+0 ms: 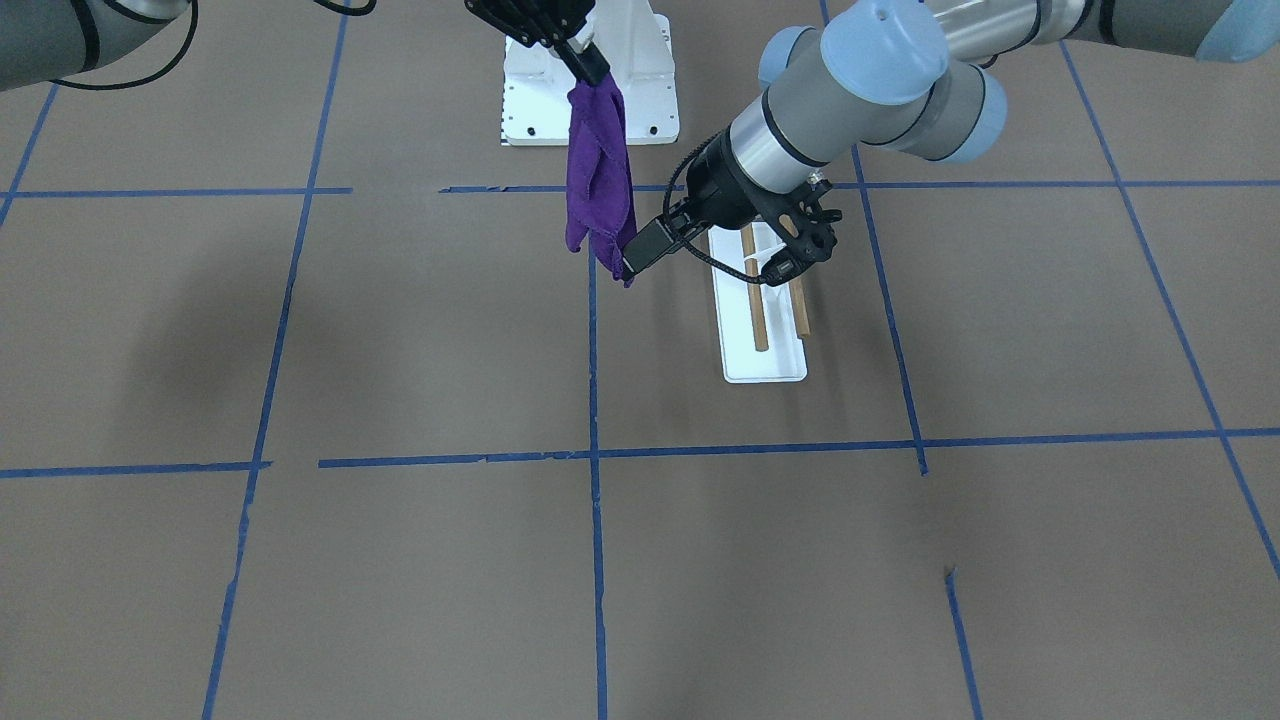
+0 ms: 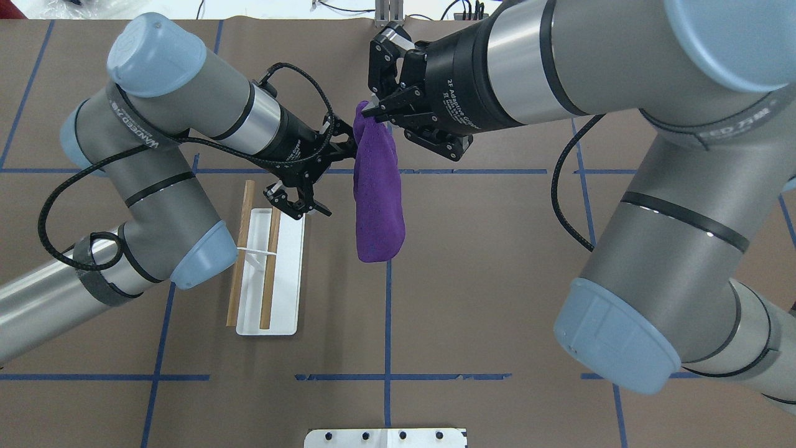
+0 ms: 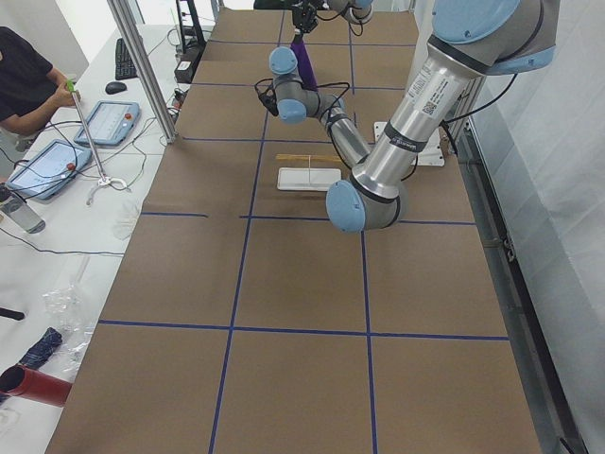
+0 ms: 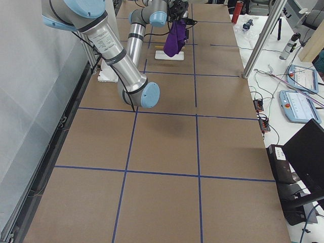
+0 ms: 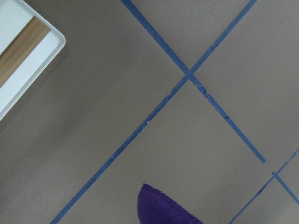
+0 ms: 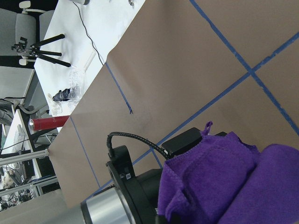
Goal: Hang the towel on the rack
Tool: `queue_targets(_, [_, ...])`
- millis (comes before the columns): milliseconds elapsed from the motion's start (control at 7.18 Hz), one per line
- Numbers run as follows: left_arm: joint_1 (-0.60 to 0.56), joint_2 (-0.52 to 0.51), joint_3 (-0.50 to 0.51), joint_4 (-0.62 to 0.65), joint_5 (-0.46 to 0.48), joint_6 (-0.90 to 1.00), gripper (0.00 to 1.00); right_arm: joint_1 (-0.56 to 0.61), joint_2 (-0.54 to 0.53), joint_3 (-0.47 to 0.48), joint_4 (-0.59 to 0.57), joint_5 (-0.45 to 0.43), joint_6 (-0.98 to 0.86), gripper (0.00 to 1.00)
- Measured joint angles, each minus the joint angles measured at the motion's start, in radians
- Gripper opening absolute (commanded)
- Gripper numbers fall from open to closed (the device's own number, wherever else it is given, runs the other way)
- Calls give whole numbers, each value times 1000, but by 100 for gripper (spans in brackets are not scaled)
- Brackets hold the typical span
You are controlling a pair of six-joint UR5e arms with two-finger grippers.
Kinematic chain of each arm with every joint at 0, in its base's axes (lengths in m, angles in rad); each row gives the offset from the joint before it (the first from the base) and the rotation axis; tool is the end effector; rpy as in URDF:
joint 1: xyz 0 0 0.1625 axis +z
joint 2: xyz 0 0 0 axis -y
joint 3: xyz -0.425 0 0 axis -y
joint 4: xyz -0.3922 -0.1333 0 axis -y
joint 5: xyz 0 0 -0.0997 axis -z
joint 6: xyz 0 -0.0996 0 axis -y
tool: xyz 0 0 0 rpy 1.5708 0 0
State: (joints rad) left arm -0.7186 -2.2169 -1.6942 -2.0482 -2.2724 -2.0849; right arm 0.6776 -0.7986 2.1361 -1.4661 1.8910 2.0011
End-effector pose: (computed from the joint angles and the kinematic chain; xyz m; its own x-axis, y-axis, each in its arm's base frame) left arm 0.4374 -0.4742 0.1586 0.1878 -0.6633 -0.7244 0.1546 0.7483 -0.6450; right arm -0.3207 -0.3890 -0.0014 -0.0560 0.4632 0.8845 -0.3615 0.8164 -0.4504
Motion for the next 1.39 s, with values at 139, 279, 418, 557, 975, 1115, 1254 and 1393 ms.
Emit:
queue_targets(139, [9, -5, 3, -1, 4, -9, 95, 0, 7, 1, 5, 1, 0, 0])
queue_targets(279, [15, -11, 6, -1, 6, -16, 95, -1, 13, 3, 9, 1, 1, 0])
queue_targets(418, [18, -15, 8, -1, 6, -18, 84, -2, 15, 4, 15, 2, 1, 0])
queue_targets(557, [22, -16, 11, -1, 7, -19, 22, -4, 16, 4, 27, 2, 1, 0])
queue_targets(975, [36, -14, 6, -2, 25, -13, 0, -6, 14, 5, 40, 3, 1, 0])
queue_targets(1115, [37, -11, 2, -2, 27, -7, 0, -7, 9, 8, 41, 5, 1, 0])
queue_targets(1254, [36, -8, -2, -2, 31, -4, 0, -7, 3, 11, 41, 7, 0, 45])
queue_targets(1393, [34, -5, -6, -1, 38, 2, 0, -6, -13, 17, 41, 9, 0, 99])
